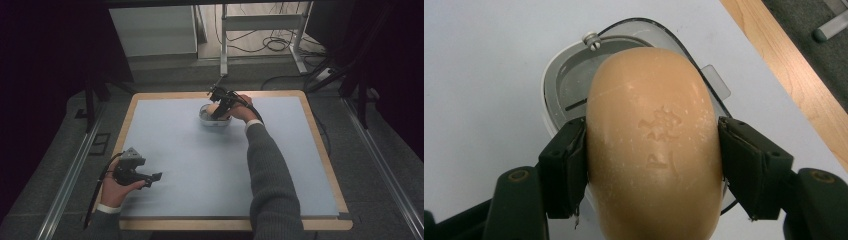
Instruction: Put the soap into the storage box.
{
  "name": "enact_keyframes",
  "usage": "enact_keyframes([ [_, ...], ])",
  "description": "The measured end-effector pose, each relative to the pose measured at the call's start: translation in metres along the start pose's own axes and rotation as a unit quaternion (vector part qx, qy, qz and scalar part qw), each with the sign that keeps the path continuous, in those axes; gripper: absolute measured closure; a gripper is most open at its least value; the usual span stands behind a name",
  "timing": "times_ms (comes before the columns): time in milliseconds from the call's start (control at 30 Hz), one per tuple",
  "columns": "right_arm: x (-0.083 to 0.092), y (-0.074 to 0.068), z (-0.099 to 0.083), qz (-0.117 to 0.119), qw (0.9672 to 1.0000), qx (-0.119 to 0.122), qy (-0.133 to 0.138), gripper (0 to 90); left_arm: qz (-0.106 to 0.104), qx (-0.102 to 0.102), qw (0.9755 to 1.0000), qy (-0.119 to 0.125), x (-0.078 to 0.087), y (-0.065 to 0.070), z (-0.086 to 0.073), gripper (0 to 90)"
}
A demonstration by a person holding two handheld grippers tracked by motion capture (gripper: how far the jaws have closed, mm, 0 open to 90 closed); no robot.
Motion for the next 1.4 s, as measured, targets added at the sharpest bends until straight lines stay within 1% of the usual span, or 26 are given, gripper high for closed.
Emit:
enact_keyframes([
  [167,-0.003,-0.003,-0.002,0.003,0.9999,0.008,-0.007,31.8,-0.001,-0.001,1.0,-0.002,-0.001,0.001,0.0,7.5],
  [200,-0.002,-0.003,-0.001,0.003,0.9999,0.009,-0.004,31.9,-0.001,-0.001,1.0,-0.001,-0.001,0.001,0.0,7.6],
  [233,-0.002,-0.003,0.001,0.002,1.0,0.003,0.003,31.8,-0.001,-0.002,1.0,-0.002,-0.001,0.001,0.0,7.6],
  [267,-0.002,-0.003,0.001,0.002,1.0,0.003,0.003,31.8,-0.001,-0.002,1.0,-0.002,-0.001,0.001,0.0,7.5],
  [300,0.001,-0.003,0.003,0.003,1.0,0.002,0.008,31.9,-0.001,-0.002,1.0,-0.001,-0.001,0.001,0.0,7.5],
  [400,0.004,-0.006,0.005,0.002,0.9999,0.003,0.01,31.8,-0.002,-0.002,1.0,-0.001,-0.001,0.002,0.0,7.5],
  [500,0.007,-0.007,0.006,0.002,0.9999,-0.002,0.015,30.9,-0.002,-0.003,1.0,-0.001,-0.001,0.002,0.0,7.5],
  [533,0.01,-0.009,0.007,-0.001,0.9996,-0.011,0.026,29.3,-0.002,-0.003,1.0,-0.001,-0.001,0.002,0.0,7.5],
  [600,0.014,-0.01,0.007,0.0,0.999,-0.025,0.036,28.6,-0.002,-0.002,1.0,0.0,-0.001,0.002,0.0,7.5],
  [667,0.02,-0.014,0.008,0.004,0.9975,-0.045,0.055,25.5,-0.002,-0.003,1.0,-0.001,-0.002,0.002,0.0,7.5],
  [700,0.022,-0.016,0.007,0.004,0.997,-0.049,0.06,24.9,-0.002,-0.006,1.0,-0.004,-0.001,0.002,0.0,7.6],
  [800,0.03,-0.021,0.001,0.003,0.995,-0.062,0.078,21.9,-0.002,-0.005,1.0,-0.002,-0.002,0.003,0.001,7.5],
  [833,0.033,-0.023,-0.001,0.0,0.9942,-0.068,0.083,21.1,-0.002,-0.007,1.0,-0.003,-0.001,0.003,0.001,7.6],
  [900,0.039,-0.025,-0.005,-0.004,0.993,-0.07,0.095,19.8,0.0,-0.007,1.0,-0.002,-0.001,0.003,0.001,7.5],
  [967,0.046,-0.028,-0.012,-0.012,0.9911,-0.077,0.107,18.2,0.001,-0.008,1.0,-0.004,0.0,0.002,0.001,7.5],
  [1033,0.052,-0.029,-0.019,-0.02,0.9891,-0.087,0.118,17.7,0.002,-0.003,1.0,0.002,0.0,0.003,0.002,7.5],
  [1067,0.056,-0.03,-0.024,-0.027,0.9878,-0.094,0.122,17.6,0.003,-0.003,1.0,0.002,0.0,0.003,0.002,7.5],
  [1100,0.059,-0.03,-0.027,-0.03,0.9871,-0.096,0.124,17.5,0.004,-0.003,1.0,0.003,0.0,0.003,0.003,7.6],
  [1200,0.071,-0.032,-0.043,-0.038,0.9836,-0.111,0.137,17.5,0.006,-0.002,1.0,0.004,0.001,0.002,0.003,7.6],
  [1367,0.091,-0.037,-0.07,-0.047,0.9787,-0.12,0.16,17.5,0.009,-0.003,0.9999,0.004,0.001,0.002,0.003,7.5],
  [1400,0.096,-0.038,-0.078,-0.052,0.9773,-0.124,0.164,17.4,0.01,-0.003,0.9999,0.003,0.001,0.002,0.003,7.6],
])
Point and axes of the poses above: each handheld gripper's, and its own axes: x roughly backward along the jaws, z roughly out of its top, y roughly to its right, the point moved 9 cm from there along -x, roughly forward along the jaws, and after that the axes turned 8 degrees about y, right-handed, at the moved point
